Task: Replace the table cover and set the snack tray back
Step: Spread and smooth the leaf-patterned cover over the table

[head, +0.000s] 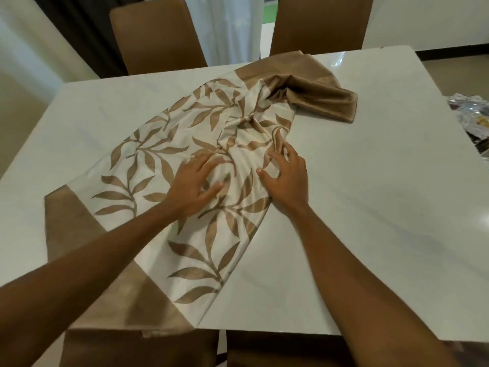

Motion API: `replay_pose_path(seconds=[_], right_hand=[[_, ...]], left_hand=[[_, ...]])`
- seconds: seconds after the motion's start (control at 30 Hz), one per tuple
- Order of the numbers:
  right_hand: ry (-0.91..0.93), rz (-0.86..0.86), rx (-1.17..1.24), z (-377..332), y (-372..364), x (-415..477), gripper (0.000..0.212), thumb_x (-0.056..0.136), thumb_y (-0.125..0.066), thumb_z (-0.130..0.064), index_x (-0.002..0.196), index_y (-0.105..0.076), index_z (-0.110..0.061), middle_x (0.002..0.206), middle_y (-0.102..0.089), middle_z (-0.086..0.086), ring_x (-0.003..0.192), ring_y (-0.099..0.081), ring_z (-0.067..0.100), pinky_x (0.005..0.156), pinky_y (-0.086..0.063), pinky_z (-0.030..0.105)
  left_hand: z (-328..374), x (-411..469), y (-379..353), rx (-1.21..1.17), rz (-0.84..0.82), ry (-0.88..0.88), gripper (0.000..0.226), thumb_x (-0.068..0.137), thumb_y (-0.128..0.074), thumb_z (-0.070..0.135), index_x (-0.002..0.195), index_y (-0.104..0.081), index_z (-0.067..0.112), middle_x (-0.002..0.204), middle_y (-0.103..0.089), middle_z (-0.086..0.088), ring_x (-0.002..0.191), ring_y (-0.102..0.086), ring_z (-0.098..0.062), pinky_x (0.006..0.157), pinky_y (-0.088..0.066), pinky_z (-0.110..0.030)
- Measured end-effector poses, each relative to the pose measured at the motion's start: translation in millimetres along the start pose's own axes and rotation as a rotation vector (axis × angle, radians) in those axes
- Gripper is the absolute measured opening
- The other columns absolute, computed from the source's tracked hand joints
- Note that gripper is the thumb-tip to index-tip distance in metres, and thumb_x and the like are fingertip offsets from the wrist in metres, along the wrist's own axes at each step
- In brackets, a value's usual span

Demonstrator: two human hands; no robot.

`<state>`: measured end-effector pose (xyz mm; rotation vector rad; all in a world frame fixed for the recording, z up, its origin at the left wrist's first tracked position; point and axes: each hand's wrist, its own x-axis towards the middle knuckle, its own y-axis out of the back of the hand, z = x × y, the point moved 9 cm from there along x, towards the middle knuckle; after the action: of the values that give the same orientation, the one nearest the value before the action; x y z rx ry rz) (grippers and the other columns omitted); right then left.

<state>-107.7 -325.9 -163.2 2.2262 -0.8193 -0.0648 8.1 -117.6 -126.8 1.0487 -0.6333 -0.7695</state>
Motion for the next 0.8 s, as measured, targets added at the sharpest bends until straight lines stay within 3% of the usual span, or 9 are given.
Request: replay_pose_path(seconds=[0.07, 0.13, 0.23, 0.3, 0.4, 0.7, 0.8], right_hand=[[-0.020, 0.049, -0.022, -13.0, -3.0, -20.3, 0.051, 0.089, -0.065, -0.056, 0.132, -0.061, -0.029, 0.157, -0.039, 0.001, 0.136, -0.040, 0.024, 0.112, -0.040, 0.043], [-0.030, 0.134, -0.071, -39.6, -10.2, -42.9, 0.041, 0.090, -0.065, -0.043, 0.127, -0.064, -0.024, 0.154, -0.044, 0.006, 0.135, -0.040, 0.027, 0.111, -0.041, 0.049], [0.067, 0.026, -0.040, -111.2, -59.8, -90.9, 0.039, 0.089, -0.063, -0.041, 0.123, -0.067, -0.023, 0.149, -0.049, 0.006, 0.136, -0.042, 0.027, 0.116, -0.036, 0.050], [0.069, -0.135, -0.078, -137.0, -103.0, -122.7, 0.045, 0.089, -0.060, -0.050, 0.127, -0.065, -0.026, 0.151, -0.047, 0.006, 0.141, -0.038, 0.027, 0.121, -0.026, 0.053], [0.109, -0.182, -0.281, -142.8, -133.2, -143.8, 0.053, 0.092, -0.050, -0.057, 0.135, -0.059, -0.028, 0.156, -0.043, 0.011, 0.148, -0.032, 0.033, 0.124, -0.009, 0.060], [0.237, -0.238, -0.327, -124.3, -112.0, -154.6, 0.062, 0.097, -0.033, -0.063, 0.143, -0.055, -0.028, 0.159, -0.042, 0.010, 0.150, -0.031, 0.032, 0.125, -0.005, 0.056], [0.296, -0.276, -0.318, -114.5, -99.6, -159.3, 0.060, 0.098, -0.035, -0.063, 0.144, -0.054, -0.029, 0.160, -0.040, 0.009, 0.150, -0.030, 0.030, 0.126, -0.005, 0.054]], left_hand=[[-60.4, -50.5, -3.8, 0.182, -0.140, 0.153, 0.078, 0.091, -0.022, 0.079, 0.155, -0.027, 0.035, 0.165, -0.024, -0.005, 0.153, -0.017, -0.027, 0.119, -0.013, -0.064], [-109.9, -93.9, 4.2, 0.248, -0.162, 0.310, 0.083, 0.086, -0.015, 0.084, 0.157, -0.020, 0.040, 0.168, -0.012, 0.001, 0.155, -0.007, -0.023, 0.121, -0.004, -0.060], [-145.7, -140.6, 8.2, 0.283, -0.199, 0.437, 0.080, 0.086, -0.009, 0.084, 0.157, -0.006, 0.047, 0.168, 0.004, 0.008, 0.155, 0.003, -0.021, 0.120, 0.002, -0.061], [-143.8, -149.2, 5.4, 0.307, -0.192, 0.460, 0.079, 0.086, -0.007, 0.084, 0.156, -0.001, 0.049, 0.168, 0.006, 0.009, 0.155, 0.004, -0.022, 0.120, 0.003, -0.061], [-136.5, -153.6, 7.8, 0.306, -0.127, 0.490, 0.075, 0.090, -0.015, 0.080, 0.157, -0.003, 0.048, 0.168, 0.003, 0.009, 0.155, 0.001, -0.022, 0.119, 0.002, -0.062], [-110.8, -181.4, -4.2, 0.270, -0.104, 0.599, 0.082, 0.086, -0.015, 0.086, 0.156, -0.004, 0.046, 0.169, 0.002, 0.007, 0.155, 0.000, -0.024, 0.118, 0.002, -0.064], [-92.1, -195.6, -11.5, 0.272, -0.098, 0.662, 0.081, 0.086, -0.014, 0.086, 0.156, -0.002, 0.046, 0.169, 0.003, 0.007, 0.155, 0.001, -0.024, 0.118, 0.002, -0.064]])
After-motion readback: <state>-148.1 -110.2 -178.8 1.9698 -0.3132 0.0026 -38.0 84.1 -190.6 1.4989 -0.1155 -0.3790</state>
